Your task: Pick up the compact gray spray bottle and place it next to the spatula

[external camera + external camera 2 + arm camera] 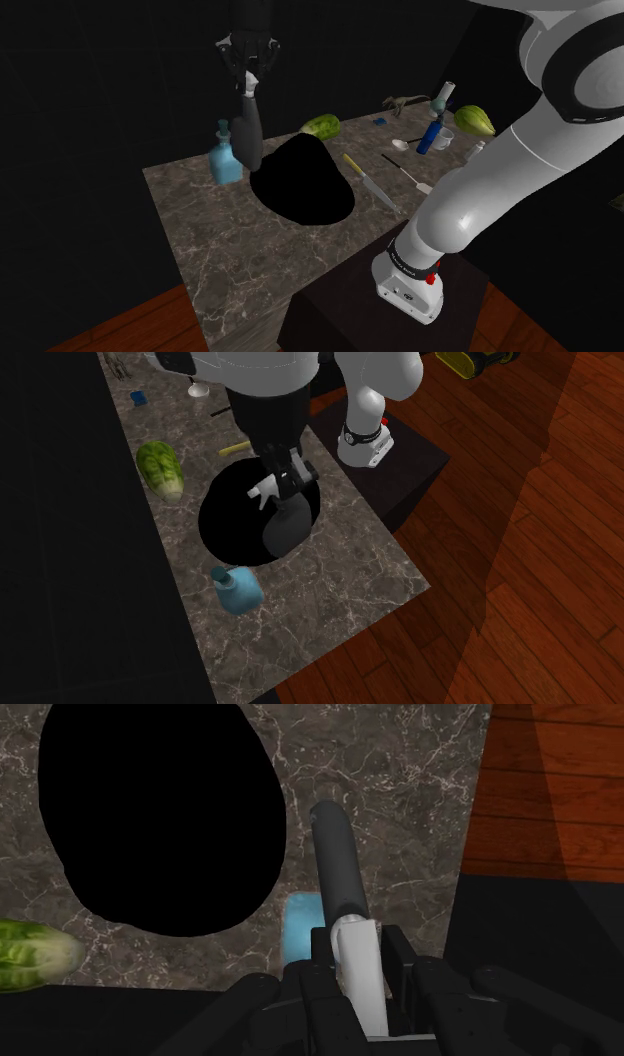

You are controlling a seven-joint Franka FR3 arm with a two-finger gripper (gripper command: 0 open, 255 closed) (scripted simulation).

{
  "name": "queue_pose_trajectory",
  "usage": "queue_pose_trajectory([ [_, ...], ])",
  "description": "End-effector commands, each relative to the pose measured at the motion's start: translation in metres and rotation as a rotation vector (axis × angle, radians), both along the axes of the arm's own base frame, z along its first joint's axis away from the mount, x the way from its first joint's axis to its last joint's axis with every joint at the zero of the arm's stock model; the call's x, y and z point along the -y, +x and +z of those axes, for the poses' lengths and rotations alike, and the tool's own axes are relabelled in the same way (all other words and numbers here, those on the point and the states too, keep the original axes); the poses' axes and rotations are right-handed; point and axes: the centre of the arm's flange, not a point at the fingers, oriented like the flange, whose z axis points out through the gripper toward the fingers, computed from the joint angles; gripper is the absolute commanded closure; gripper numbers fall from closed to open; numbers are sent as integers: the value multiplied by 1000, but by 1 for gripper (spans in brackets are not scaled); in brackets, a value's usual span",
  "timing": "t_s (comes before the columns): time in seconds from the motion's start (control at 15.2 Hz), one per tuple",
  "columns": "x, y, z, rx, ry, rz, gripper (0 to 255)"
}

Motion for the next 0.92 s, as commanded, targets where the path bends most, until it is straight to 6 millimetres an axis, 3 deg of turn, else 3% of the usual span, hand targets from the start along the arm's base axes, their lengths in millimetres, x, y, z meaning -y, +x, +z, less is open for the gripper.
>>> queue_pose_trajectory([
  [0.0,-1,0,10,0,0,0,255],
  [0.86,-1,0,79,0,0,0,255],
])
